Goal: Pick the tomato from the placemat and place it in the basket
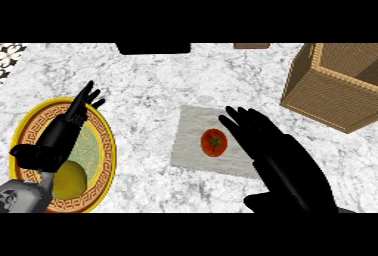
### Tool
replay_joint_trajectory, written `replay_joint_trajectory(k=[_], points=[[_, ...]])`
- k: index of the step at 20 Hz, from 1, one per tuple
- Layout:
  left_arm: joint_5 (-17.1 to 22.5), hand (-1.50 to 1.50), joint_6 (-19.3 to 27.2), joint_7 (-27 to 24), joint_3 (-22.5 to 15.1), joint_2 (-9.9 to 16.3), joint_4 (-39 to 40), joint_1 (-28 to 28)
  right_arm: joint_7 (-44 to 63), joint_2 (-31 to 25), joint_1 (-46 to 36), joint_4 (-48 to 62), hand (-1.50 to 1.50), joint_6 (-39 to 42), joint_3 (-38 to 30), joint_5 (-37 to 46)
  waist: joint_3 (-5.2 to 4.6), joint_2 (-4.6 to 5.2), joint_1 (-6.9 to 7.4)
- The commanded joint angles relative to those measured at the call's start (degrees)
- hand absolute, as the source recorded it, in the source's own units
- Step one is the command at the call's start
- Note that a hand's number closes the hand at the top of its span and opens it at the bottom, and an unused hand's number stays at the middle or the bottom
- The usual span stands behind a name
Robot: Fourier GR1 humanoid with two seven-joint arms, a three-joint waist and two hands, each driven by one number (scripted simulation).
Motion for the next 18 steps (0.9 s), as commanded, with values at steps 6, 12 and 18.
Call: replay_joint_trajectory(k=[6, 12, 18], points=[[-1.6, 0.00, -2.7, 0.6, 0.9, -2.3, -0.4, 0.5, 17.2, -1.9, 5.1, -23.9, -1.50, 21.0, -7.5, -12.4, 0.23, 0.57, 1.50], [-5.3, 0.00, -5.4, 1.8, 4.0, -5.4, 0.6, -0.6, 4.6, -2.1, 8.5, -17.6, -1.50, 18.3, -12.3, -8.2, 0.27, 0.72, 1.77], [-7.4, 0.00, -4.6, 4.0, 3.5, -7.1, -3.3, 1.2, -2.2, 4.1, 7.5, -5.6, -1.50, 7.6, -9.3, -2.4, 0.29, 0.77, 2.12]])
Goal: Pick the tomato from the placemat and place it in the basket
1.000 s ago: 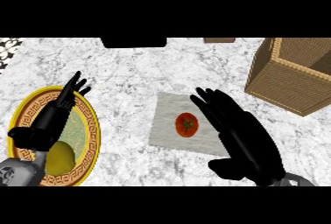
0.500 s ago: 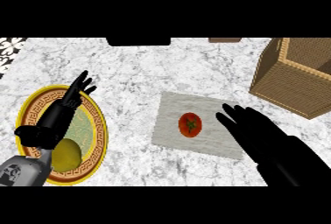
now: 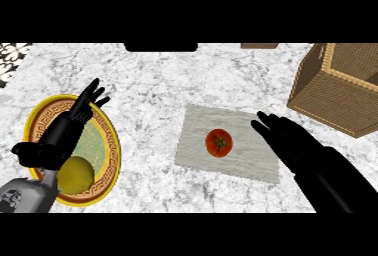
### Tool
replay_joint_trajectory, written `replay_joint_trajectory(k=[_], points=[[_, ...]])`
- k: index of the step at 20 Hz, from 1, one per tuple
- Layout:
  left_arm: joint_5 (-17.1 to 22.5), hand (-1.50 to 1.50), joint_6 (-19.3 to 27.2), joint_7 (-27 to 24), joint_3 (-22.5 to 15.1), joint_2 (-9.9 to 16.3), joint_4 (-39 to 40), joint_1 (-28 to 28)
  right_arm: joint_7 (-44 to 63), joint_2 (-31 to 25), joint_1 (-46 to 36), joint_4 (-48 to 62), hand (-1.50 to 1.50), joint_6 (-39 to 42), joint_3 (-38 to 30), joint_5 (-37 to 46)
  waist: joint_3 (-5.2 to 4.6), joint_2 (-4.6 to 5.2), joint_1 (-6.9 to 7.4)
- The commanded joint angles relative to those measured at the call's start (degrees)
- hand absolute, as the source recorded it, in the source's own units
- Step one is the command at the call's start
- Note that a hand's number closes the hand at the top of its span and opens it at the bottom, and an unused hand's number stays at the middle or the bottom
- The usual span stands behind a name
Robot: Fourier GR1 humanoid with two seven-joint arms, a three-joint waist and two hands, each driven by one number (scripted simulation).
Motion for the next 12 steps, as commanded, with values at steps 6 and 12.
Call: replay_joint_trajectory(k=[6, 12], points=[[-2.4, 0.00, -2.0, 3.4, 2.4, -3.3, 1.4, -3.4, -12.2, 7.5, 0.1, 17.6, -1.50, -14.3, 4.7, 10.3, 0.01, 0.11, 0.17], [-4.7, 0.00, -3.6, 4.0, 3.8, -5.5, -0.4, -2.0, -21.1, 7.5, 1.2, 26.3, -1.50, -21.2, 1.6, 13.9, 0.00, 0.06, 0.07]])
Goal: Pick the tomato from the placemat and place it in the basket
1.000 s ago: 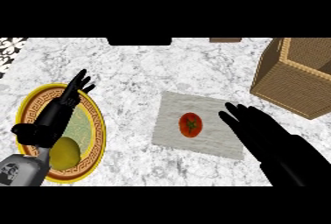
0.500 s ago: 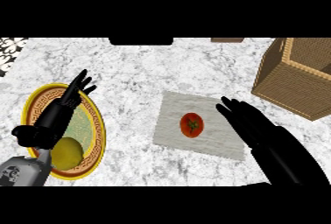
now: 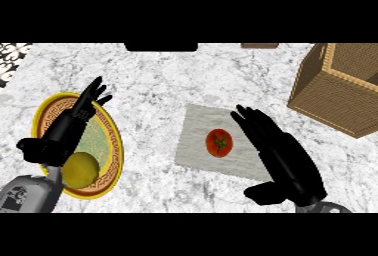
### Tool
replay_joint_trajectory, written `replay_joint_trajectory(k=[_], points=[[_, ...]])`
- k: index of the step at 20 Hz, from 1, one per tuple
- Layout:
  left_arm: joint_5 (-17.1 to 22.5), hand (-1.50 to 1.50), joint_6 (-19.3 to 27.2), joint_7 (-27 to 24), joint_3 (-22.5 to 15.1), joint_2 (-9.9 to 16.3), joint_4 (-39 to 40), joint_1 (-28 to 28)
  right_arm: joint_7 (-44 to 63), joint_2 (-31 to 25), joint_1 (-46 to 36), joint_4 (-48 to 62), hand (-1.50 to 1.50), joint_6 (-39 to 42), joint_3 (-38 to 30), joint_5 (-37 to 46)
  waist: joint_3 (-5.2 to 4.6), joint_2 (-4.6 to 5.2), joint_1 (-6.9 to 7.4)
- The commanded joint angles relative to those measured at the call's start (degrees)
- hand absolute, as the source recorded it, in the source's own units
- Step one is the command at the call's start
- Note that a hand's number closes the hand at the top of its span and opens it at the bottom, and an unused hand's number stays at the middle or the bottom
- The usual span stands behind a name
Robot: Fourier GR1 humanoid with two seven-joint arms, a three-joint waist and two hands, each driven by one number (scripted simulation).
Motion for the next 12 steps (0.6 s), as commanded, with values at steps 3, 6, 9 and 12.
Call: replay_joint_trajectory(k=[3, 6, 9, 12], points=[[-3.2, 0.00, -1.0, 1.1, 1.2, -2.2, -3.4, 2.3, -5.9, 3.5, -1.2, 10.7, -1.50, -7.4, -1.0, 4.7, 0.00, -0.04, 0.08], [-2.3, 0.00, -4.4, -1.1, 4.0, -1.8, 1.2, 0.8, -10.5, 3.8, -1.8, 15.5, -1.50, -8.9, -1.7, 4.1, 0.00, 0.03, 0.05], [-4.6, 0.00, -3.4, 1.6, 3.6, -3.8, -2.8, 1.3, -10.5, 3.8, -3.2, 10.6, -1.50, -4.5, -3.8, 1.7, 0.00, -0.05, 0.00], [-6.8, 0.00, -3.5, 1.5, 3.0, -6.0, -2.0, 1.5, -11.4, 4.4, 1.8, 6.5, -1.50, -4.9, -1.2, 2.6, 0.00, -0.07, -0.16]])
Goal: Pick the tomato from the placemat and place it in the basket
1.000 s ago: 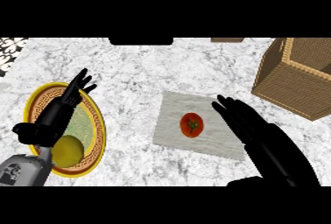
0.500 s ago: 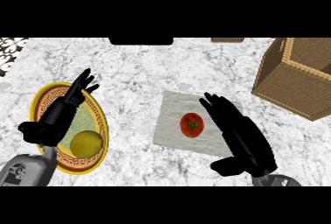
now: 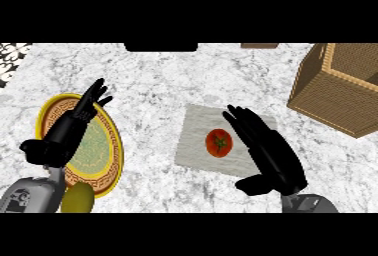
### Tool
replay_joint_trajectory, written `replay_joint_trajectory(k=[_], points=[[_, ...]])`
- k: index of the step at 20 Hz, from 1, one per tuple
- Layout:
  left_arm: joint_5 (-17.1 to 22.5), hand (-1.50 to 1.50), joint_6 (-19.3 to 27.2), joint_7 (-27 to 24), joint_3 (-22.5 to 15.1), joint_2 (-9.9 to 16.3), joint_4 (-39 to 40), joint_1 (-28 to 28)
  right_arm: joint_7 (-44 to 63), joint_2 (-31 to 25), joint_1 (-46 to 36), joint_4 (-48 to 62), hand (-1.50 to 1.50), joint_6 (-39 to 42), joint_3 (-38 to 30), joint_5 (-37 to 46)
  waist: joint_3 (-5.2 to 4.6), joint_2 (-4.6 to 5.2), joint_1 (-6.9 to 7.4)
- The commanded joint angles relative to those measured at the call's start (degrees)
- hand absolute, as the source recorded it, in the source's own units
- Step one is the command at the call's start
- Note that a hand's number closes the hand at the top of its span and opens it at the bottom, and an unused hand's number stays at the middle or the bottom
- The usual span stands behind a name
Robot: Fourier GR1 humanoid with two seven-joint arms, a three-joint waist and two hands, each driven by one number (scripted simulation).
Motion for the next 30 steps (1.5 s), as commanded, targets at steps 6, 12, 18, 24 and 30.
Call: replay_joint_trajectory(k=[6, 12, 18, 24, 30], points=[[-4.4, 0.00, -1.3, 1.0, 1.4, -4.0, -2.4, 1.9, 1.0, 4.0, 2.1, 0.4, -1.50, -0.2, 2.3, 4.6, 0.00, -0.03, -0.04], [-2.5, 0.00, -5.6, -0.4, 5.8, -2.3, -1.5, 2.4, 4.2, 5.4, -1.5, 2.4, -1.50, 2.4, 1.8, 8.4, -0.01, -0.01, 0.09], [-3.5, 0.00, -6.4, 2.1, 6.8, -4.2, -2.2, 0.3, 1.9, 6.5, 0.2, 6.9, -1.50, -0.7, 1.9, 10.7, 0.00, -0.02, 0.00], [-5.1, 0.00, -6.8, -1.1, 7.5, -5.2, 1.6, -0.6, 7.5, 8.5, -7.3, 15.8, -1.50, -5.7, 5.2, 10.5, -0.01, 0.04, 0.13], [-4.8, 0.00, -8.5, -0.9, 8.6, -5.6, 1.6, 0.6, 2.9, 8.5, -11.4, 21.4, -1.50, -1.8, -3.0, 11.6, -0.01, 0.06, 0.15]])
